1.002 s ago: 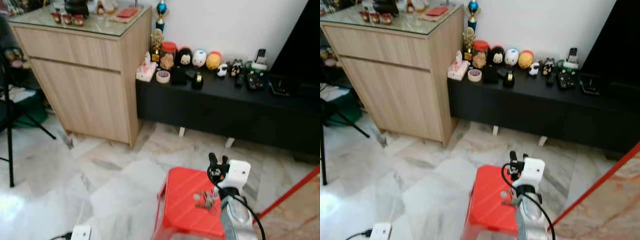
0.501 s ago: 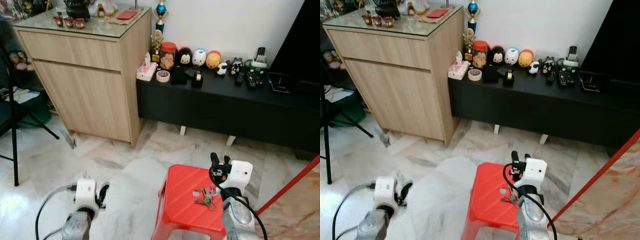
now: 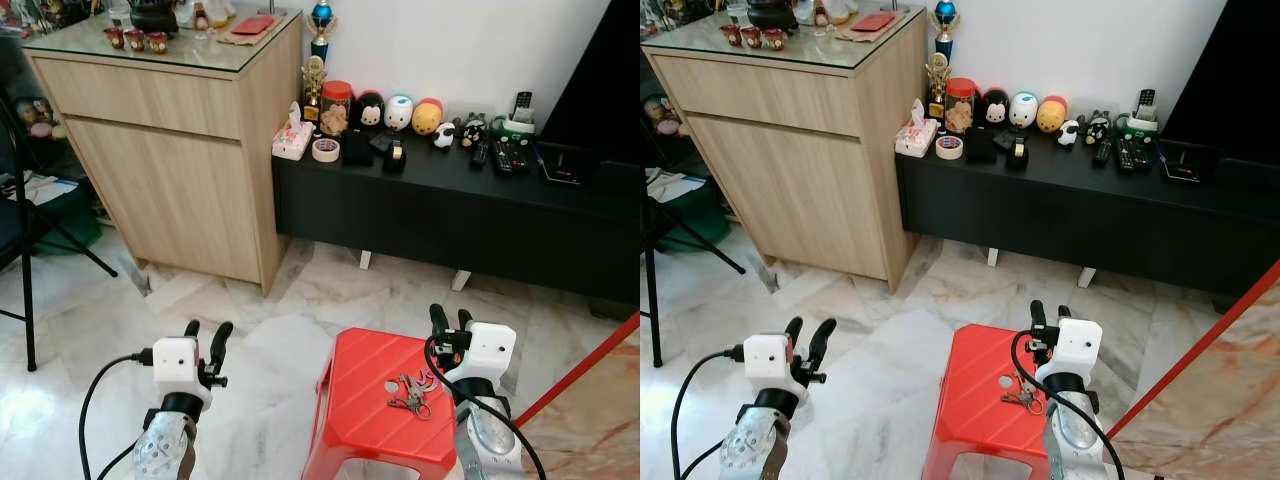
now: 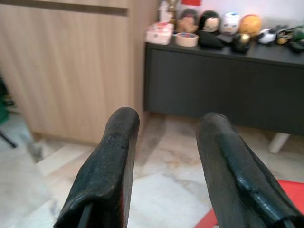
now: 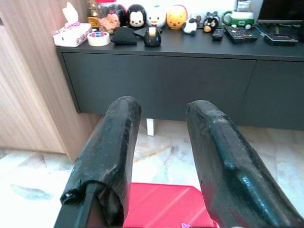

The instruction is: Hang keys on a hook

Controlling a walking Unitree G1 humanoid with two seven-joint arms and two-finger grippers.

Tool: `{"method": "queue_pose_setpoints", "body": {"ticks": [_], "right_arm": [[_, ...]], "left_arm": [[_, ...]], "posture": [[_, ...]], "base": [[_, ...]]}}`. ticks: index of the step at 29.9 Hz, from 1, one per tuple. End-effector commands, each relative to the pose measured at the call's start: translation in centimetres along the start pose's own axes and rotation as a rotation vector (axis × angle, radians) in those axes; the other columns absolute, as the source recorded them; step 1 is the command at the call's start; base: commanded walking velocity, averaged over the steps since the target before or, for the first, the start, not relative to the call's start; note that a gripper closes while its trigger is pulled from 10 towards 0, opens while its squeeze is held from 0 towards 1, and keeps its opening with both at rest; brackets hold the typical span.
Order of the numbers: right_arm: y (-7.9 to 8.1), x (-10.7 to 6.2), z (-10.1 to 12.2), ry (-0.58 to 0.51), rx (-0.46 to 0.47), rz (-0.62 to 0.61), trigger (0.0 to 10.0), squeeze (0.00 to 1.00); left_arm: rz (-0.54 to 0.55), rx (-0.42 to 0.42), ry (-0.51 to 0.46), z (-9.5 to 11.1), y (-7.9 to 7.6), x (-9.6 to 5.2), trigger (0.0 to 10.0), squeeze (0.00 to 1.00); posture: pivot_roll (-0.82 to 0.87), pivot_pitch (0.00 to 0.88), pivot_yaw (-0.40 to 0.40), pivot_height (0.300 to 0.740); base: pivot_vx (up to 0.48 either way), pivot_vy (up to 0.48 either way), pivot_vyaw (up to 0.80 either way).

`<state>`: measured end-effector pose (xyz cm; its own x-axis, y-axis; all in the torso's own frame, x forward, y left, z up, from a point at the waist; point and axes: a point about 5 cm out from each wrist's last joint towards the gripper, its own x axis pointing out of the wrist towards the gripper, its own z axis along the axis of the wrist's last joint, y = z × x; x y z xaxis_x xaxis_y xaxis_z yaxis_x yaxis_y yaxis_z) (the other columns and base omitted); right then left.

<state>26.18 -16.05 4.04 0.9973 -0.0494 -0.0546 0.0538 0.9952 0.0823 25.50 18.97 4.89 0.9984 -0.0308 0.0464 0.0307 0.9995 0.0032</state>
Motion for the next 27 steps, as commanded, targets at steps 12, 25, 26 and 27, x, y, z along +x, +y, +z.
{"method": "queue_pose_setpoints", "body": {"ticks": [12,25,26,27], "right_arm": [[0.36,-0.12,-0.15,0.022,0.002,-0.006,10.0,0.00],[0.96,-0.16,-0.26,0.024,0.000,0.017,10.0,0.00],[0.99,-0.12,-0.26,0.026,-0.002,0.019,10.0,0.00],[1.01,-0.10,-0.27,0.027,0.003,0.018,10.0,0.00]], "left_arm": [[-0.042,-0.026,0.047,0.33,-1.42,0.83,10.0,0.00],[-0.049,-0.020,0.086,-0.02,-1.08,0.74,10.0,0.00],[-0.054,-0.019,0.094,-0.09,-1.08,0.77,10.0,0.00],[-0.055,-0.019,0.096,-0.12,-1.07,0.79,10.0,0.00]], "posture": [[0.01,0.000,-0.048,0.715],[0.01,0.000,-0.043,0.655],[0.01,0.000,-0.043,0.655],[0.01,0.000,-0.043,0.655]], "base": [[0.000,0.000,0.00],[0.000,0.000,0.00],[0.000,0.000,0.00],[0.000,0.000,0.00]]}}
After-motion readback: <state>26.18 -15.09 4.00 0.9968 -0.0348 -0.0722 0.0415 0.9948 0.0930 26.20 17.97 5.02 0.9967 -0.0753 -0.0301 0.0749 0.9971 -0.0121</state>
